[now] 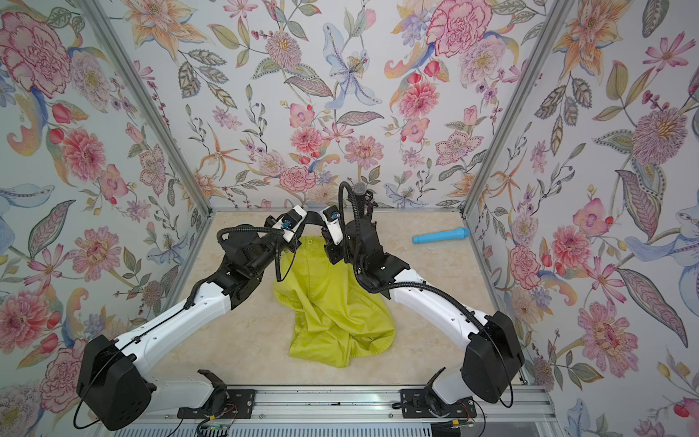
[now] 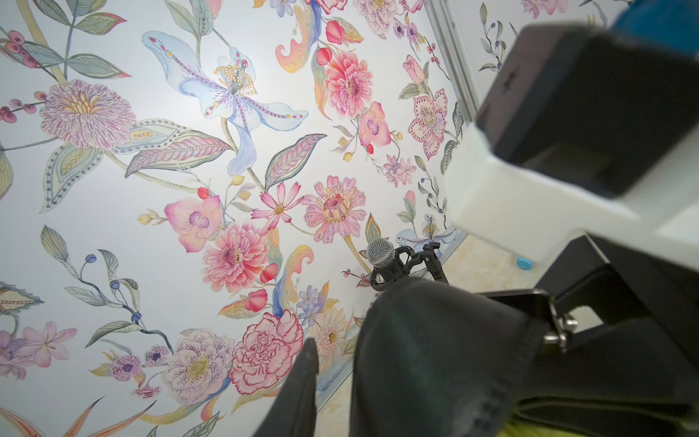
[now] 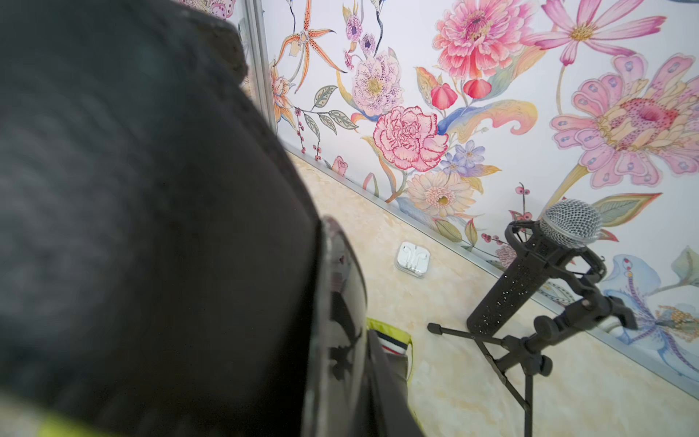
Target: Remove the belt from the trousers
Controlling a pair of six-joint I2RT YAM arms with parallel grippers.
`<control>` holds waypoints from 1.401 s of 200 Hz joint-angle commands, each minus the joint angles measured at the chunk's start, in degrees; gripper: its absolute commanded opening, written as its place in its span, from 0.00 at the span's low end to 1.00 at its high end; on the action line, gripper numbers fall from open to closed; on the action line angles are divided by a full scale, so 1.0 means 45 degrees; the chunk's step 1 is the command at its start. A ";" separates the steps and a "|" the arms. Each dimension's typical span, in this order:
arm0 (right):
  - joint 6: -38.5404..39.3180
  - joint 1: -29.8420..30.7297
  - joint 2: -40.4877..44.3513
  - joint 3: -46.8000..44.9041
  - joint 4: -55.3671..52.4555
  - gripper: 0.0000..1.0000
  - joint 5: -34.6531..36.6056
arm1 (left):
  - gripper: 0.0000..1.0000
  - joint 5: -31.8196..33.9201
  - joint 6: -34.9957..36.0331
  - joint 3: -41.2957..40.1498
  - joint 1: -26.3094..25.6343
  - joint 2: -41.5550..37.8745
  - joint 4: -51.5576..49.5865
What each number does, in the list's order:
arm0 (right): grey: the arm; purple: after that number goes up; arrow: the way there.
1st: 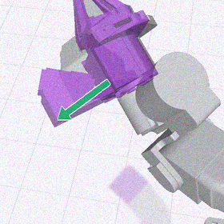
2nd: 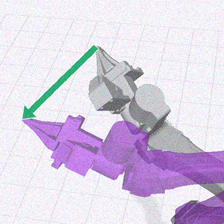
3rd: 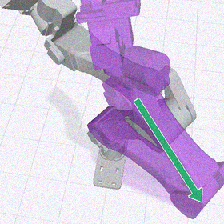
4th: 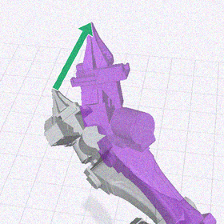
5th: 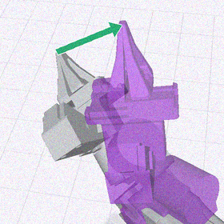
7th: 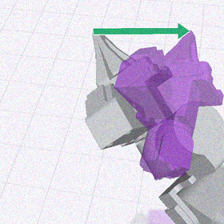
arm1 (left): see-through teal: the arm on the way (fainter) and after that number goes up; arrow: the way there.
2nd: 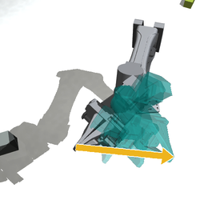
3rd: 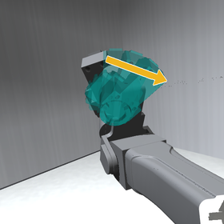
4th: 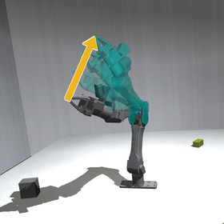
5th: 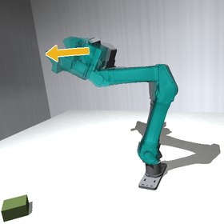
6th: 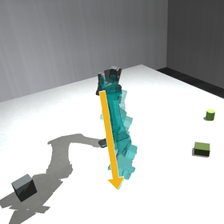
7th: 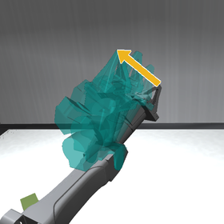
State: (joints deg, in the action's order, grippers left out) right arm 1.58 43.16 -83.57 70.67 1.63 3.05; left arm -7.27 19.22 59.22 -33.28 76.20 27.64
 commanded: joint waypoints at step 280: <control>-0.0823 -0.1058 -0.0583 0.4259 -0.5308 0.29 -0.2051 | 0.00 0.1033 0.0806 0.2758 -0.1209 0.2004 -0.1936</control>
State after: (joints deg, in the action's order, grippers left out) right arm -2.07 38.85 -85.25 88.14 -20.40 -4.67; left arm -2.31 24.05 69.41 -38.26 84.88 18.85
